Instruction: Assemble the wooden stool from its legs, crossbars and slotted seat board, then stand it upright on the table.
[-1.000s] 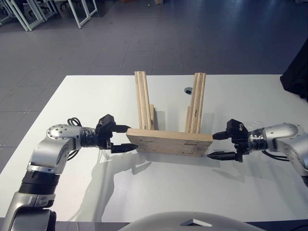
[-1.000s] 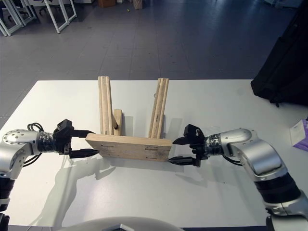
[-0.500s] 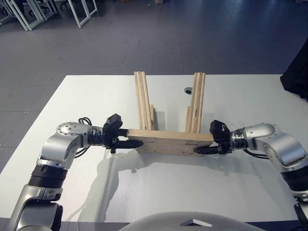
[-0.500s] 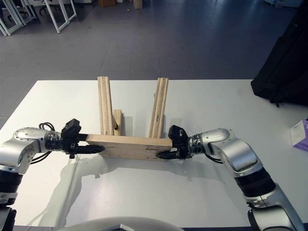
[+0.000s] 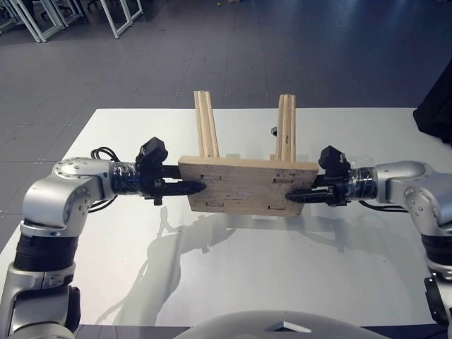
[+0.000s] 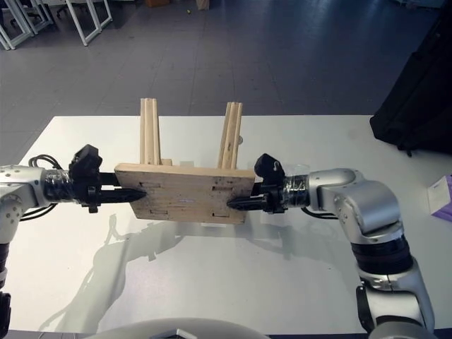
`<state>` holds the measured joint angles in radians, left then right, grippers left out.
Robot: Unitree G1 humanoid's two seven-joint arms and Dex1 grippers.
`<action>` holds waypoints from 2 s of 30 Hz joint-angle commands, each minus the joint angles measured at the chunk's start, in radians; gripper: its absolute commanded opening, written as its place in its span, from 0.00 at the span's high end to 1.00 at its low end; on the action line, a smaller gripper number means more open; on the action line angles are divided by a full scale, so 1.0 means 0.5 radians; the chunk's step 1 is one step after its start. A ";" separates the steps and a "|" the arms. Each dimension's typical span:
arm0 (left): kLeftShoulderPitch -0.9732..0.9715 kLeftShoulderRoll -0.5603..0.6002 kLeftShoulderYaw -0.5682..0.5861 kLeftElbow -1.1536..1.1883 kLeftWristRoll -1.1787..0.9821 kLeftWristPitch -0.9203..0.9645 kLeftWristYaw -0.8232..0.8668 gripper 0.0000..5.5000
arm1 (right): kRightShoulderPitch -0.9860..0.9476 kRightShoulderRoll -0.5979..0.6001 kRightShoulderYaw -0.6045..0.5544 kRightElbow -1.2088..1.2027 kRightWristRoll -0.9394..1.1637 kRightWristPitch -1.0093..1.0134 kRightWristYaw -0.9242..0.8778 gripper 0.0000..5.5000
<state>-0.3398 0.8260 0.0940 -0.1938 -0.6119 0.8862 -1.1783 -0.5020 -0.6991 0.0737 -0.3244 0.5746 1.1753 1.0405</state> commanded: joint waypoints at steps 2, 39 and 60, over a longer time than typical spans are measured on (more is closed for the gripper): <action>-0.199 -0.161 0.054 -0.161 -0.418 0.432 0.118 0.62 | -0.408 0.334 -0.206 0.059 0.282 0.503 -0.196 0.67; -1.263 0.270 -0.894 2.167 -0.786 1.444 -0.768 0.28 | -1.285 -0.143 1.400 3.101 2.674 0.878 -0.112 0.22; -0.341 -0.998 0.183 1.357 0.494 -1.515 2.070 0.28 | -0.107 0.467 0.248 1.647 0.104 -2.244 -2.021 0.10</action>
<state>-0.5885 0.4407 0.1981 0.5417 -0.5373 0.3716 -0.3758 -0.6710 -0.5533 0.1044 0.6488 1.0799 0.4281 0.3250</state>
